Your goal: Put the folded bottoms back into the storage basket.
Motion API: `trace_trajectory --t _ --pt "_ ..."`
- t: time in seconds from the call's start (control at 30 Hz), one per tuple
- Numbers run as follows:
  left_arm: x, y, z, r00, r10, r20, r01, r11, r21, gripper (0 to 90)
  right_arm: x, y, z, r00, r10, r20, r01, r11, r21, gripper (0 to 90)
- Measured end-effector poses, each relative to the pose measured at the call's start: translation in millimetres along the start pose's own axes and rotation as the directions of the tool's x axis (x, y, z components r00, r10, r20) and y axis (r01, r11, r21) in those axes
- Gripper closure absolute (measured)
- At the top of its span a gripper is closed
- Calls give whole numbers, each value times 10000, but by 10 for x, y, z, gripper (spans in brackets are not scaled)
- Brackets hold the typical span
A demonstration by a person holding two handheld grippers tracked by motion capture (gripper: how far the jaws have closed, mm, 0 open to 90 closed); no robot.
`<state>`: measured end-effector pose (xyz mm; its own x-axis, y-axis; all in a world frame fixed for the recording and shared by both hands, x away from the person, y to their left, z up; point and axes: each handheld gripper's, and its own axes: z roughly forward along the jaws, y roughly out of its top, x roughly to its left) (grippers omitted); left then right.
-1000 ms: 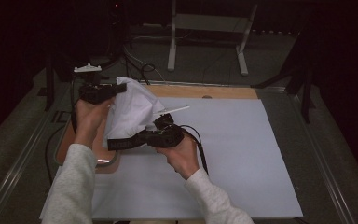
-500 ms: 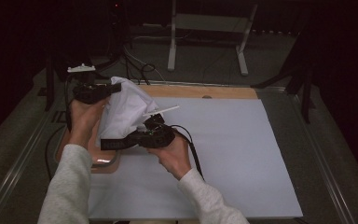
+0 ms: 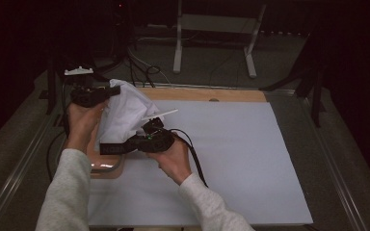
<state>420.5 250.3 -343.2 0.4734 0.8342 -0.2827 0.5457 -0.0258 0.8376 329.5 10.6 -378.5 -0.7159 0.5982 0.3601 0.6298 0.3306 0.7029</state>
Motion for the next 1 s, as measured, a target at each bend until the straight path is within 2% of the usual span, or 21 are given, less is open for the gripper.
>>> trace_trajectory --t 1.0 --pt "253 -149 -165 9983 -367 -463 364 9993 -81 802 113 6 268 9997 143 -179 -140 9997 177 767"
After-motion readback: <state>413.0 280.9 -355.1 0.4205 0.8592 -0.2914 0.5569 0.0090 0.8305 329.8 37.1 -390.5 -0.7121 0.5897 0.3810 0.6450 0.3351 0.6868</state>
